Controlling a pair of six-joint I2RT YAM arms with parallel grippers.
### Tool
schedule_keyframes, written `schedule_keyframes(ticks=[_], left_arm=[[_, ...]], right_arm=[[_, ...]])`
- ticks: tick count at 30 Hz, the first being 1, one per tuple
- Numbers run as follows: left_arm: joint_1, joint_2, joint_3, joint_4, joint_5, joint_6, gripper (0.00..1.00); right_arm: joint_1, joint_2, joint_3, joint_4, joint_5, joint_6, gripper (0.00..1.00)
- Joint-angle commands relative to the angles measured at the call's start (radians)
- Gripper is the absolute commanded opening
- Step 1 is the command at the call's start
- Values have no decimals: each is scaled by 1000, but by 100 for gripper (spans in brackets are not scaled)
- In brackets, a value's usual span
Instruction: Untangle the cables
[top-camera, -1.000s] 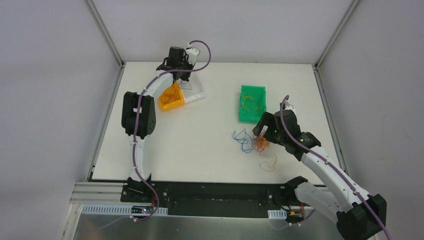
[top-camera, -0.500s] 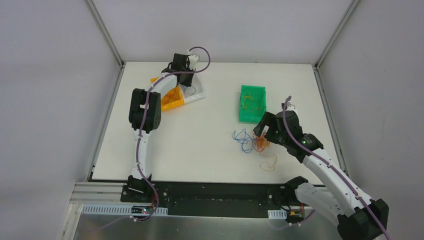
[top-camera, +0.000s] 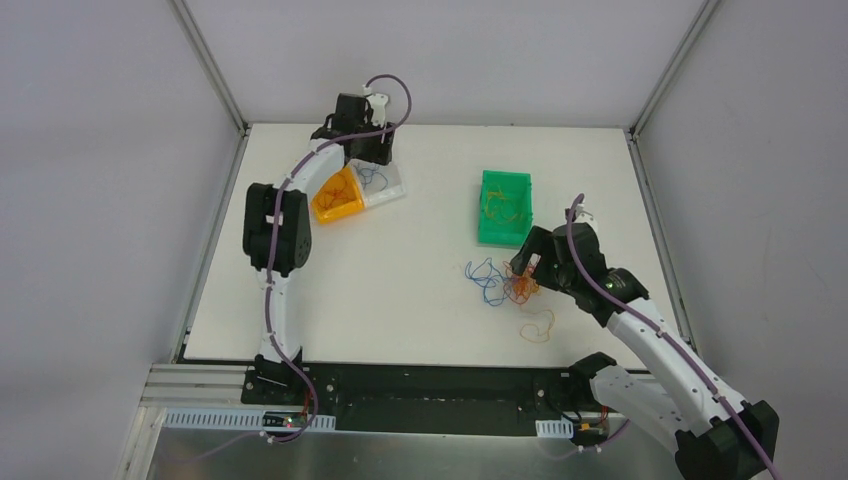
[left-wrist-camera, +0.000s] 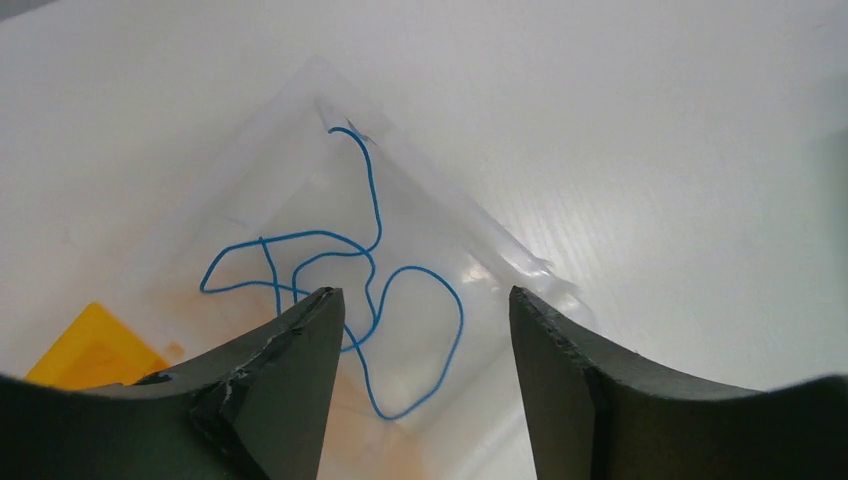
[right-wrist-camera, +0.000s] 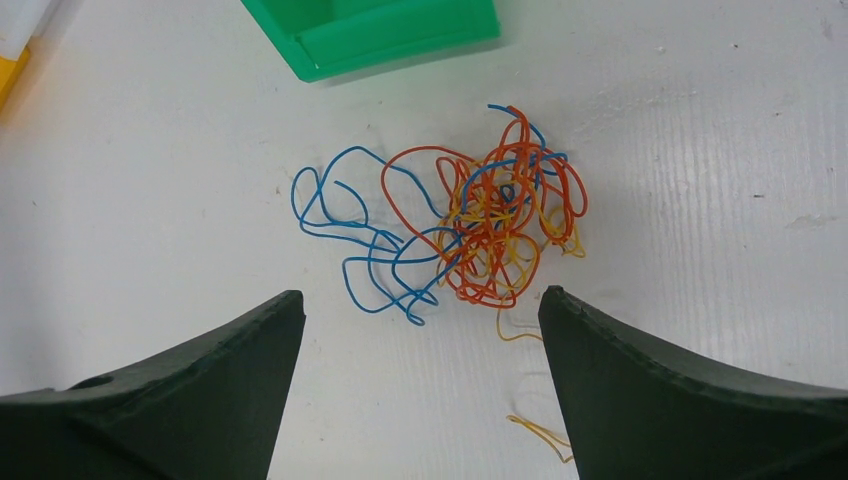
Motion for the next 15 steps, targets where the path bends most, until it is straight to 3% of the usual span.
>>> schedule_keyframes(ticks=[1,3,7,15], left_arm=[[0,-231,-67,6,82,-134,65],[-12,-300,-125,5,101,-170,71],[-67,-457,-308,4,104,-232,72],[-394,-614,-597,75,60,-240,72]], right_arm=[[-4,6,61,-59,30,7,91],[-4,32,75,-96,57,8,91],[-6,59,57,-122,121,21,86],[-28,9,-30,-27,118,119,76]])
